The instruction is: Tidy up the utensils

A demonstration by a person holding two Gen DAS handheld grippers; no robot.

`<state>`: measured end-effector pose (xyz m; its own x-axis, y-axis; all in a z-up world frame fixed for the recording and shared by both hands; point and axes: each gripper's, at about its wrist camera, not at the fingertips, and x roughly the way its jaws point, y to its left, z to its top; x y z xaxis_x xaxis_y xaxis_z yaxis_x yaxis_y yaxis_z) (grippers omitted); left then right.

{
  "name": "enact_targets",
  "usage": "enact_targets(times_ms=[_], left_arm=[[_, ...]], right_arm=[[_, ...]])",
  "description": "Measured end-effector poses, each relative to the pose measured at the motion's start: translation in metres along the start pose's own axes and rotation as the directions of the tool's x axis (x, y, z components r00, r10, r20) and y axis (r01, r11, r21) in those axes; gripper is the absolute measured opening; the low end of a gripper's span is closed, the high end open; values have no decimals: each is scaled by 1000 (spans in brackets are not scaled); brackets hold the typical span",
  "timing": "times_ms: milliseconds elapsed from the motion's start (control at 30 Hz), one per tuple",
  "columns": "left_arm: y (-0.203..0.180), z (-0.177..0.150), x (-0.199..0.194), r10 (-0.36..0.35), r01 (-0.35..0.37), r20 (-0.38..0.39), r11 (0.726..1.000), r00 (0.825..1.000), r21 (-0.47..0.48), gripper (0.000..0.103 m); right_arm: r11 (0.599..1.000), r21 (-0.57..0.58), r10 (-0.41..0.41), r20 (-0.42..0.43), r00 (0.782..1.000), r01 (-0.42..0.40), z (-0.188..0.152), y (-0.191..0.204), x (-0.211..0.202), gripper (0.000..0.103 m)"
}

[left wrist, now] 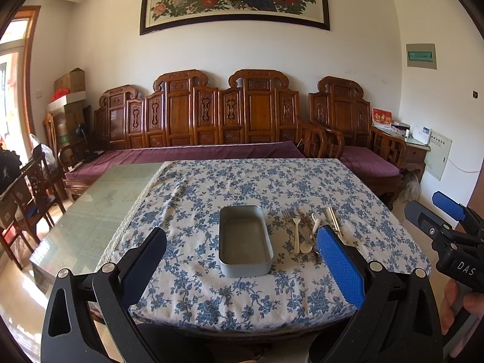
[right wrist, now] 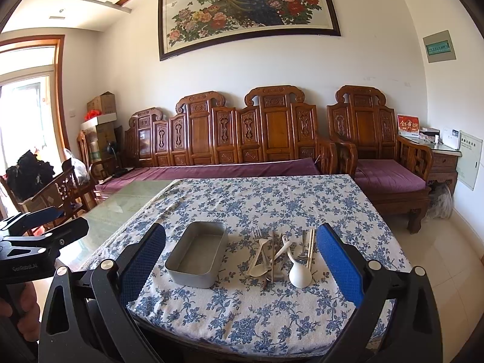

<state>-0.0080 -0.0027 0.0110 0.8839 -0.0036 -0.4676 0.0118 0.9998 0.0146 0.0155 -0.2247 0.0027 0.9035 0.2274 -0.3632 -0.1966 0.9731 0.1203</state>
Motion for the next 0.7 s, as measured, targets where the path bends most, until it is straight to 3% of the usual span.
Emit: enact_targets(times_ms=[700], left_arm=[[0, -2, 1, 1, -1, 0, 1000, 1000, 1, 96]], right_arm=[[1000, 2, 2, 2, 1000, -2, -1, 2, 1, 100]])
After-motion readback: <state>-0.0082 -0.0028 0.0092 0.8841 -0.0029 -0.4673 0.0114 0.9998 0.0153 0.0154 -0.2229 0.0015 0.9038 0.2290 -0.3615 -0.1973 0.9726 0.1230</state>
